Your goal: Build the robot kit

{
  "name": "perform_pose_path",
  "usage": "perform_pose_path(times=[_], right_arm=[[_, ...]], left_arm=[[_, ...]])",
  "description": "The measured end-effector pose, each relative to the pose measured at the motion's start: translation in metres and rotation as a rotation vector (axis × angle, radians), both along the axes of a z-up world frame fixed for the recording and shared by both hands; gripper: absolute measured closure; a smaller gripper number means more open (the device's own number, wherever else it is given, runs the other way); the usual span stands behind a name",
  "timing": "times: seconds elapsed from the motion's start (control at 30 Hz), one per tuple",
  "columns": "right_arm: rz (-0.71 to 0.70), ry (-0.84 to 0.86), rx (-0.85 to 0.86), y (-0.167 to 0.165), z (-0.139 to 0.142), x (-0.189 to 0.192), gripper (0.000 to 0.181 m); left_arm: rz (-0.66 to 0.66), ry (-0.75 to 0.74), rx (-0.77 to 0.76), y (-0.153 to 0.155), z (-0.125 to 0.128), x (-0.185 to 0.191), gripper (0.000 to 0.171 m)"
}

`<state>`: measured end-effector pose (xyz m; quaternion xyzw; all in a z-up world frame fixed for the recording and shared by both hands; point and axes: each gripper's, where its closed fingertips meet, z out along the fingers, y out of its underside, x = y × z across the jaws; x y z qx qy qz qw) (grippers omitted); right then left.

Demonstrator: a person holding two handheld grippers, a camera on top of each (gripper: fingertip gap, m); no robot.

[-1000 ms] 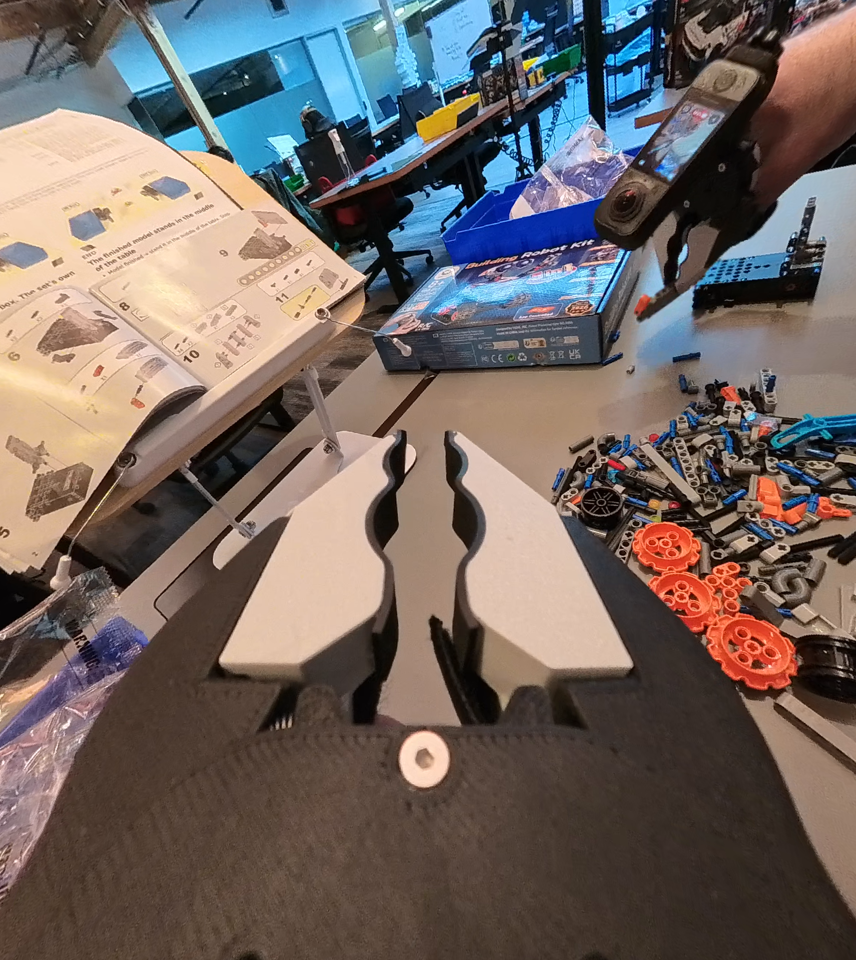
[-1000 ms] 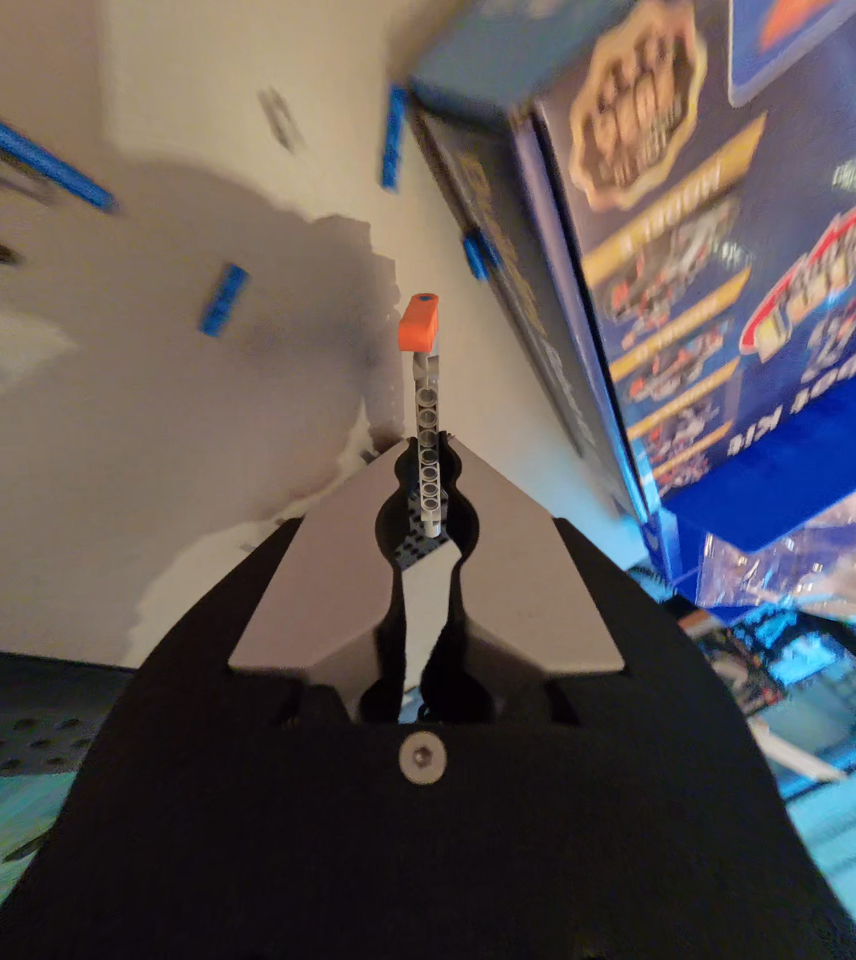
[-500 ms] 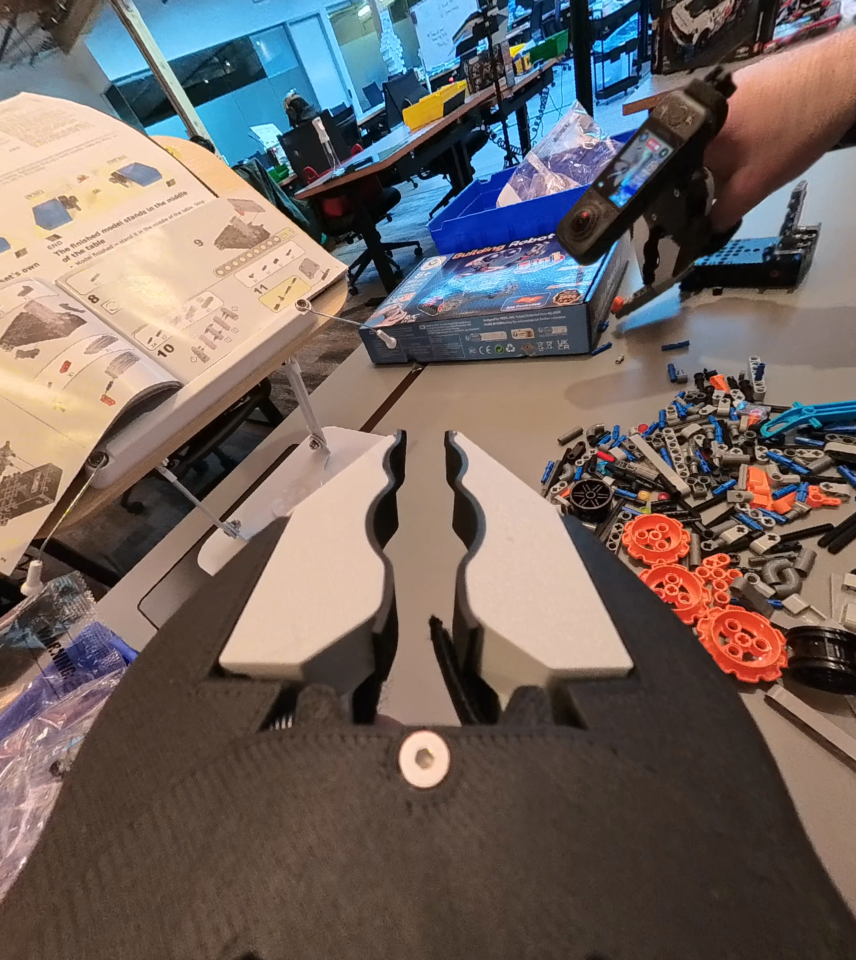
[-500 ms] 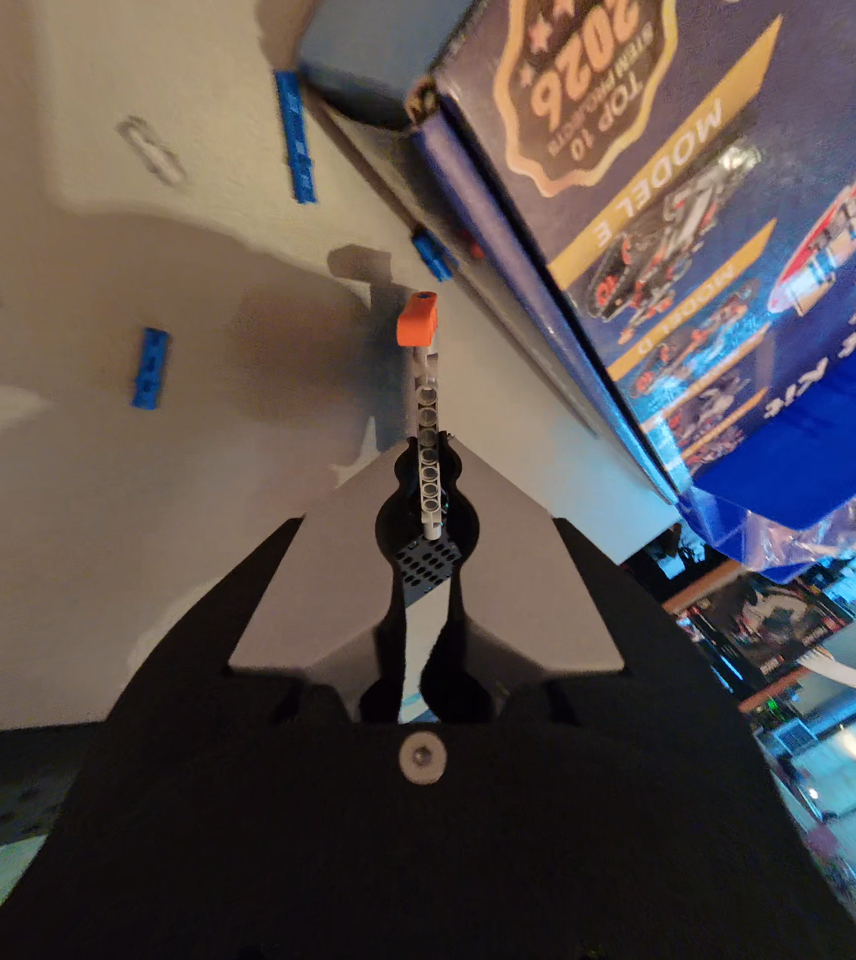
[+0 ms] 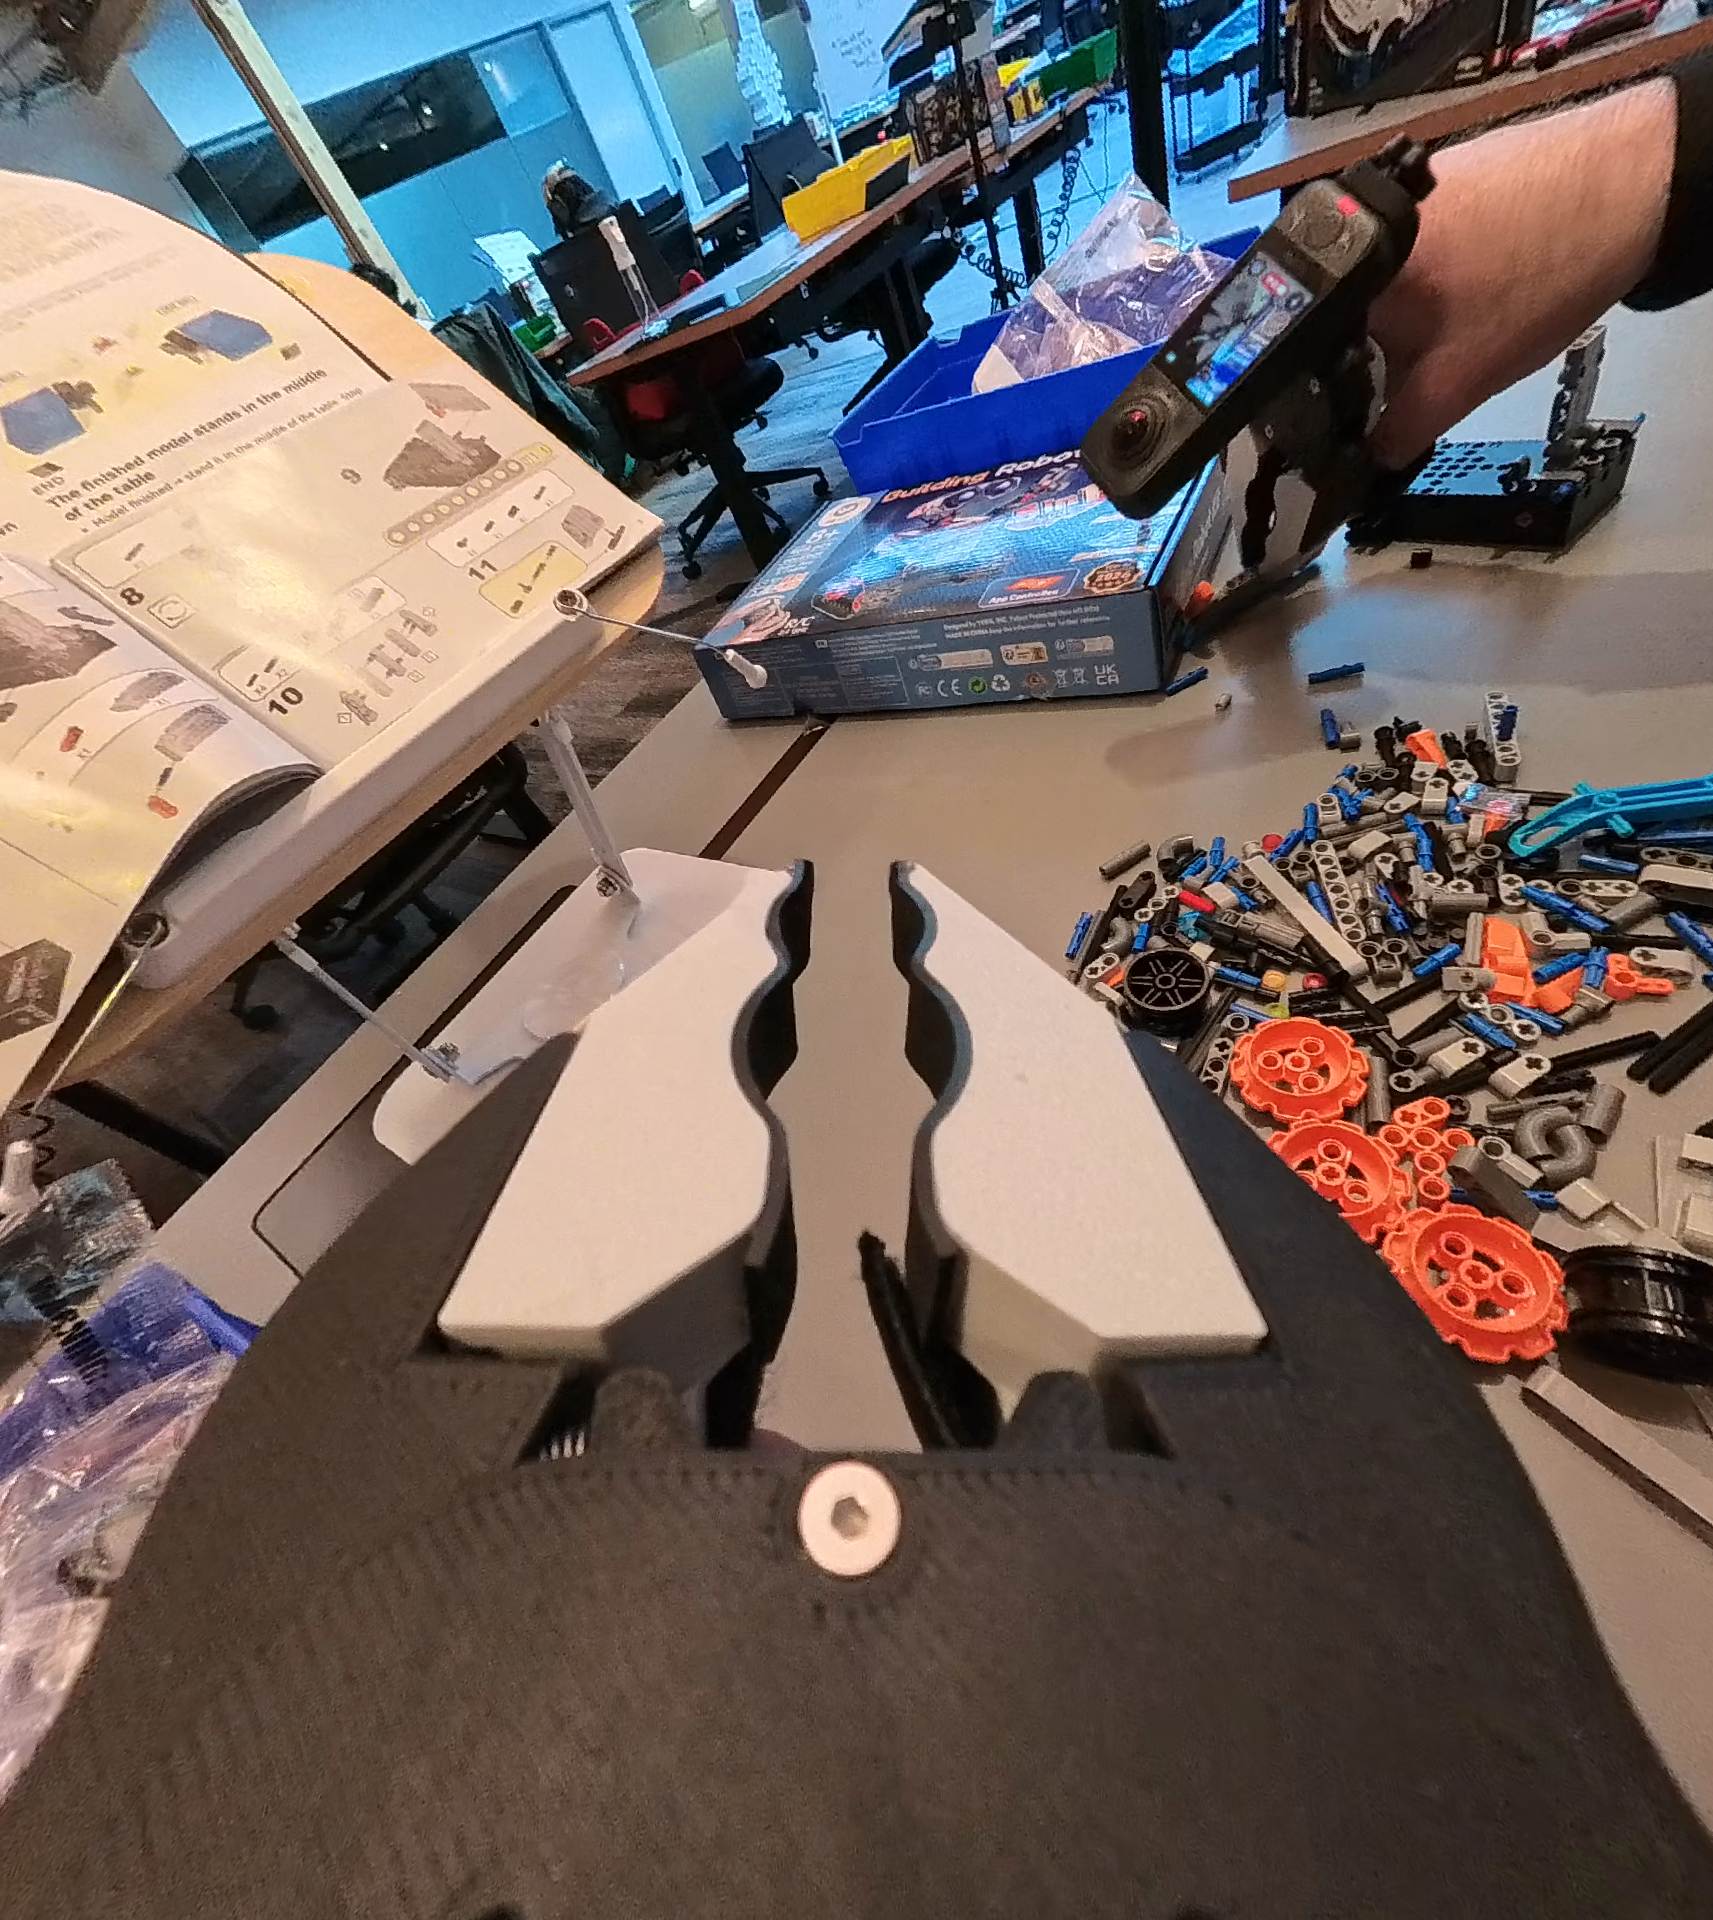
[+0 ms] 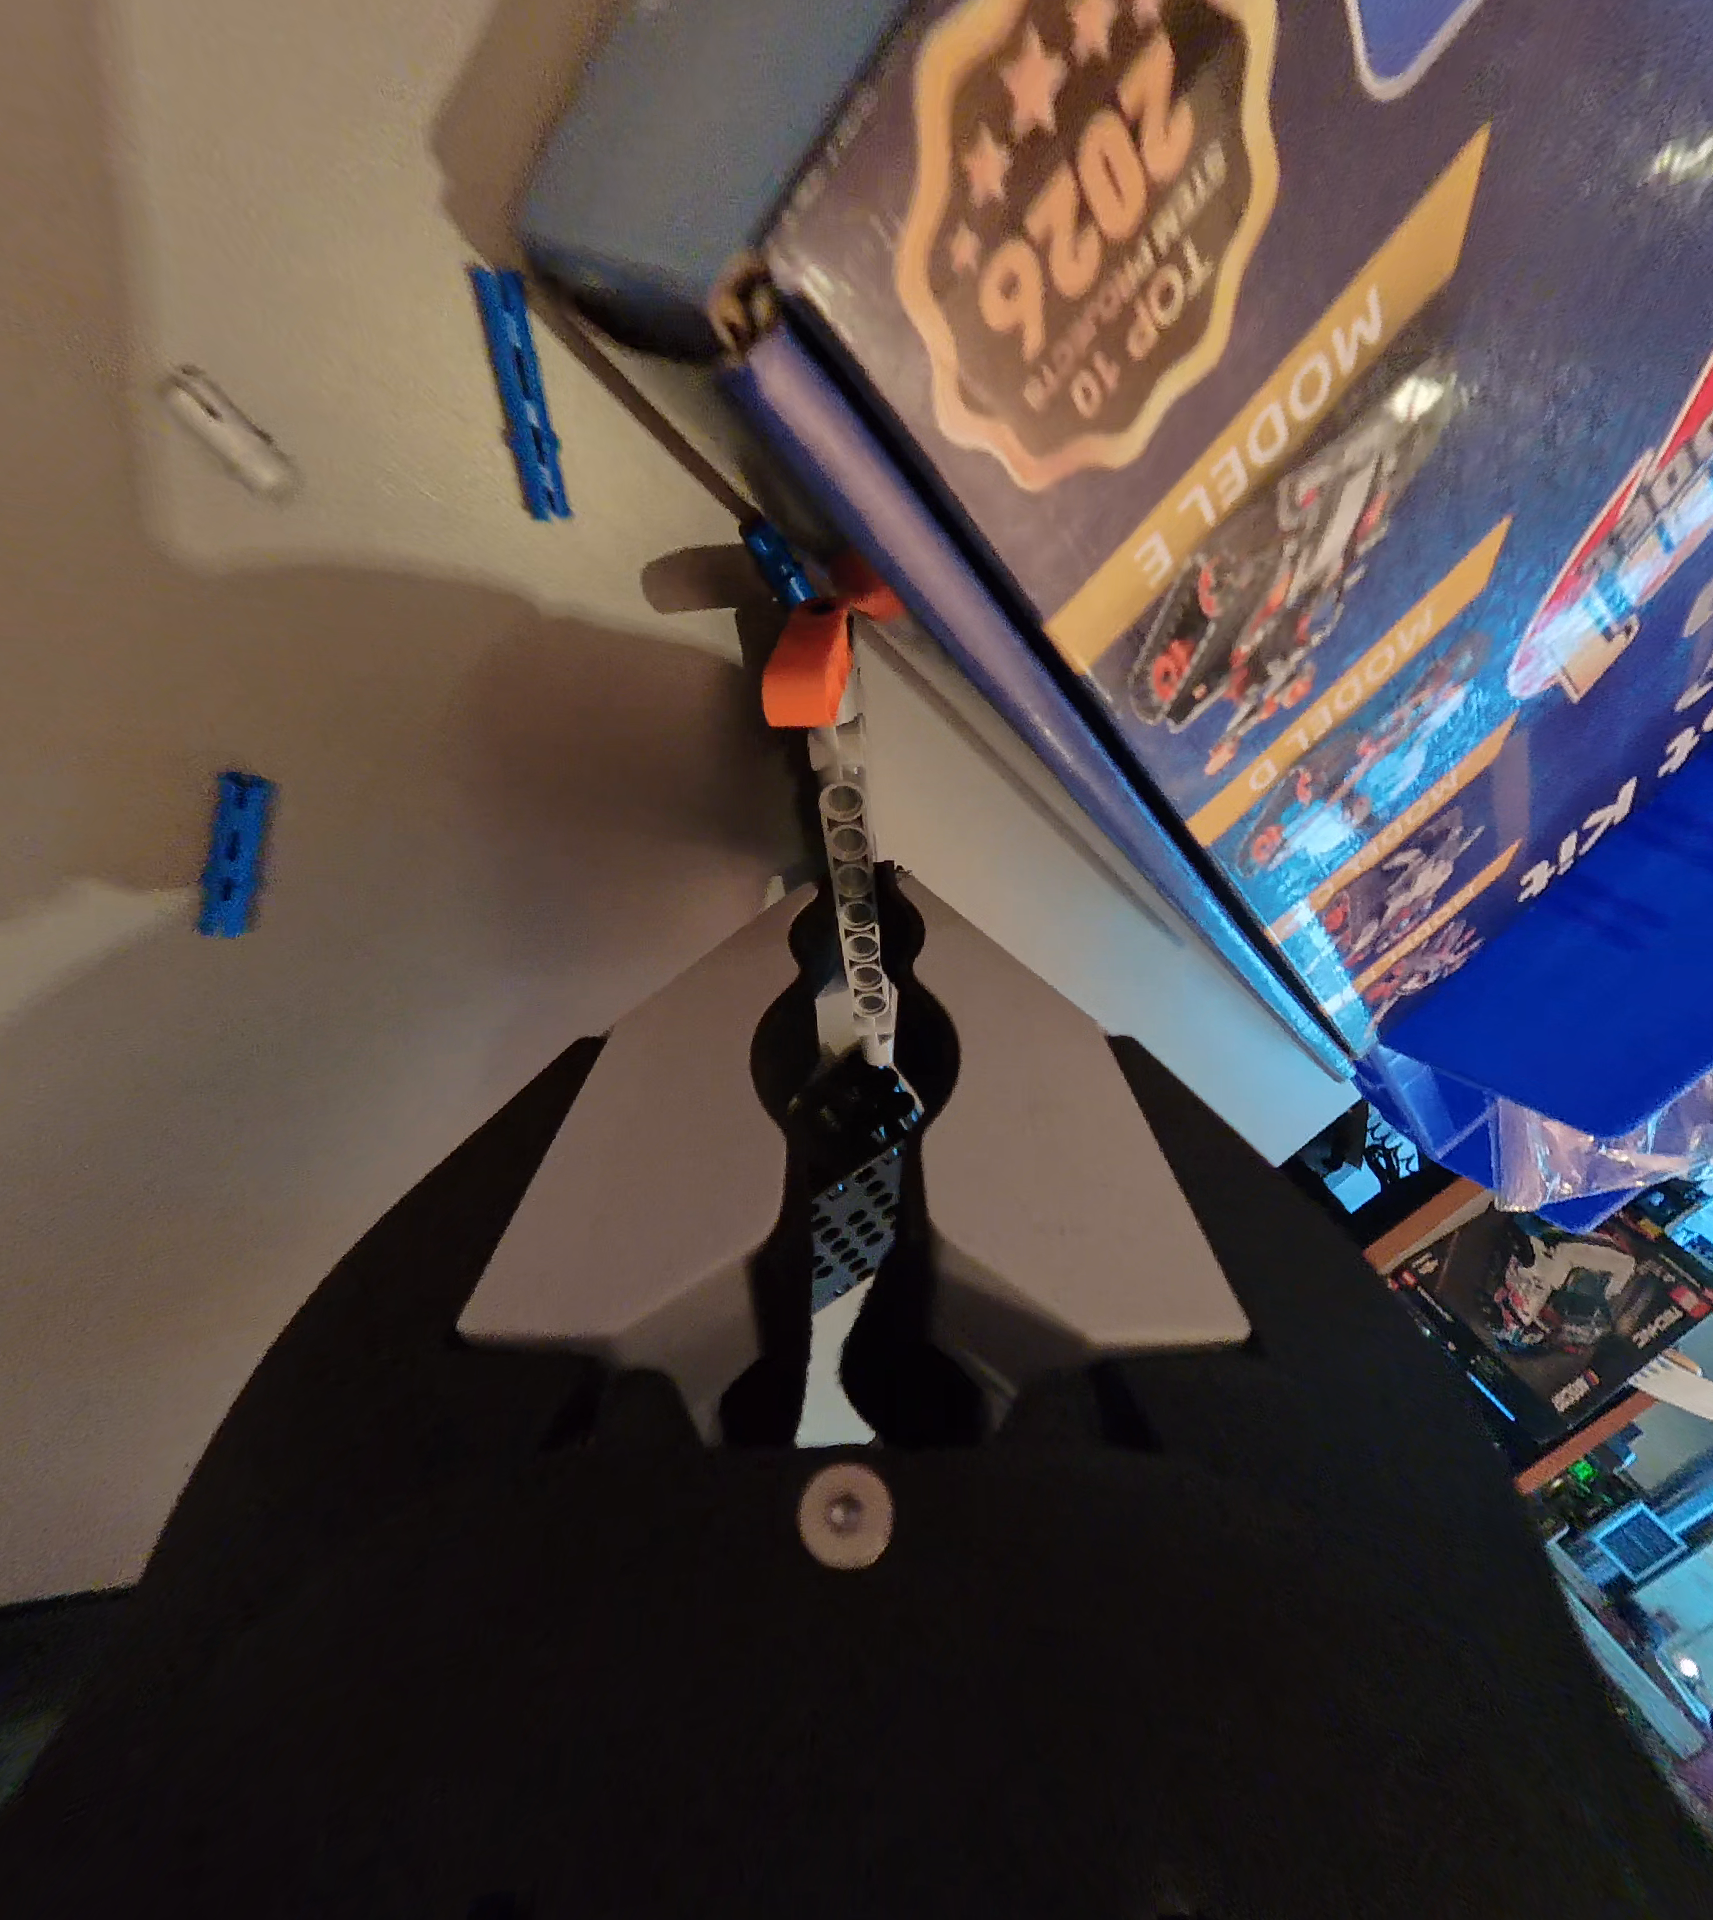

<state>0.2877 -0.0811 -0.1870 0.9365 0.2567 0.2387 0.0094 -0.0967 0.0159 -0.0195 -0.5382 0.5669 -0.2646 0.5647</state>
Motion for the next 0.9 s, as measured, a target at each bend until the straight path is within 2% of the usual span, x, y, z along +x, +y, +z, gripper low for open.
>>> perform_pose_path(times=[0.43, 0.63, 0.9], right_arm=[[0.133, 0.038, -0.028, 0.027, 0.000, -0.060, 0.176], [0.214, 0.094, -0.074, 0.020, 0.001, -0.100, 0.176], [0.126, 0.051, 0.013, 0.039, 0.013, -0.079, 0.176]], left_arm=[[-0.019, 0.043, 0.003, -0.006, -0.015, 0.010, 0.159], [-0.021, 0.047, 0.004, -0.006, -0.016, 0.010, 0.159], [-0.024, 0.049, 0.005, -0.007, -0.016, 0.011, 0.159]])
